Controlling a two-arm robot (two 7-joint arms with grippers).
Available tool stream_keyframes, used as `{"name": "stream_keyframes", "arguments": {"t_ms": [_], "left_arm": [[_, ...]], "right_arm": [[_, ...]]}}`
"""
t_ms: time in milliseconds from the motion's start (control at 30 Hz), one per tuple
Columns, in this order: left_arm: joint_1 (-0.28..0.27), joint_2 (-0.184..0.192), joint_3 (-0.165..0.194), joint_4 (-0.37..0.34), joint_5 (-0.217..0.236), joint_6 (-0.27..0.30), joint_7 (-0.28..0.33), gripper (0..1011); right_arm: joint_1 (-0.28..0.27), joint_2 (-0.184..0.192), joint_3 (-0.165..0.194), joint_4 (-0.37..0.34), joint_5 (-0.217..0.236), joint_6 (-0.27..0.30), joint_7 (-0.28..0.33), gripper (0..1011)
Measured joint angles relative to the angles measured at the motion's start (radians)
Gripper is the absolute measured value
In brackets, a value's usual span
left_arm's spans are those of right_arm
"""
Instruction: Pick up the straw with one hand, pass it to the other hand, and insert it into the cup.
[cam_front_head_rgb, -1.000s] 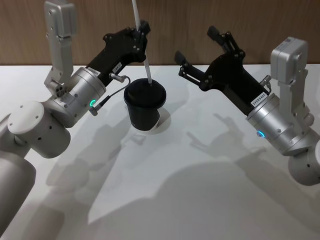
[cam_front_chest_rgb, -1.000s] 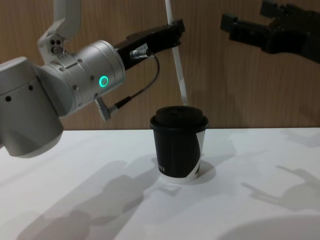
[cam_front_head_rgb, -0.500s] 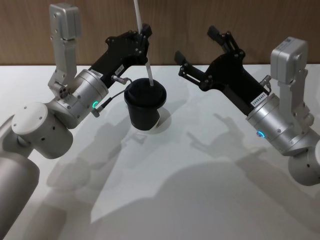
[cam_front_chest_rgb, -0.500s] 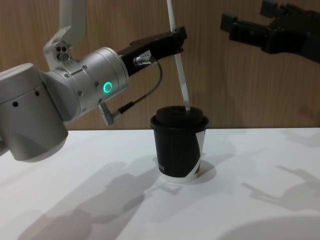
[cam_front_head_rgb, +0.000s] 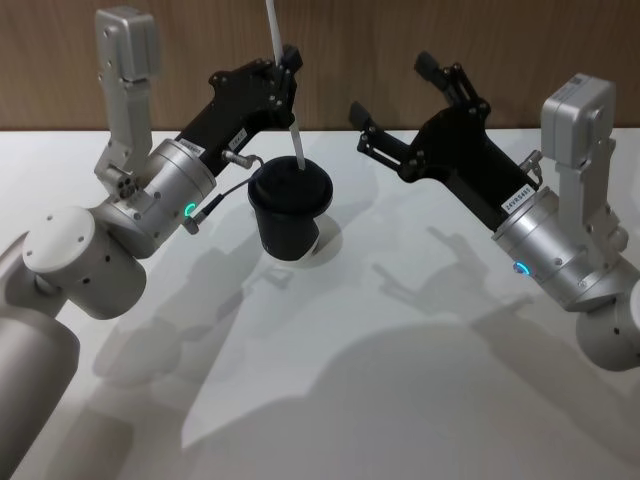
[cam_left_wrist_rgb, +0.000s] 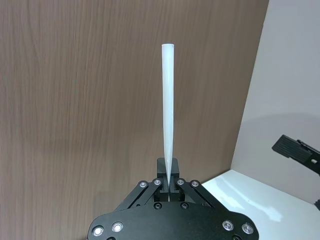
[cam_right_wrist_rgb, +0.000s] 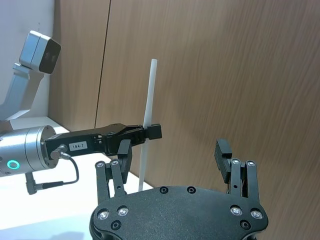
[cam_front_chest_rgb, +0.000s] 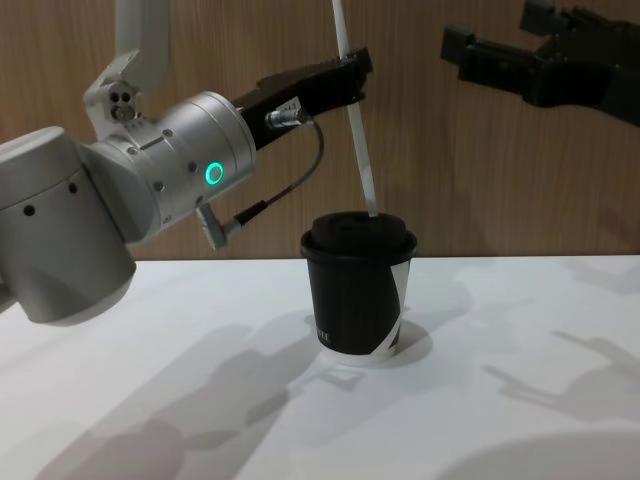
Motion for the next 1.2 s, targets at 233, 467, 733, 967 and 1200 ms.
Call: {"name": "stream_keyframes", "arguments": {"t_ms": [233, 467, 733, 967, 1200], "left_arm": [[0.008, 0.000, -0.006, -0.013, 0.006, -0.002, 0.001, 8], [0.015, 0.000, -0.008, -0.022, 0.016, -0.001, 0.002, 10], [0.020, 0.000, -0.011, -0.027, 0.028, 0.000, 0.003, 8], [0.024, 0.000, -0.020, -0.030, 0.037, -0.003, 0.004, 8], [0.024, -0.001, -0.028, -0.030, 0.043, -0.009, 0.003, 10]], "right_arm": [[0.000, 0.000, 0.000, 0.000, 0.000, 0.000, 0.000, 1001], [0.000, 0.000, 0.000, 0.000, 0.000, 0.000, 0.000, 1001], [0.000, 0.000, 0.000, 0.000, 0.000, 0.000, 0.000, 1001], [0.000, 0.000, 0.000, 0.000, 0.000, 0.000, 0.000, 1001], [0.000, 0.000, 0.000, 0.000, 0.000, 0.000, 0.000, 1001]]}}
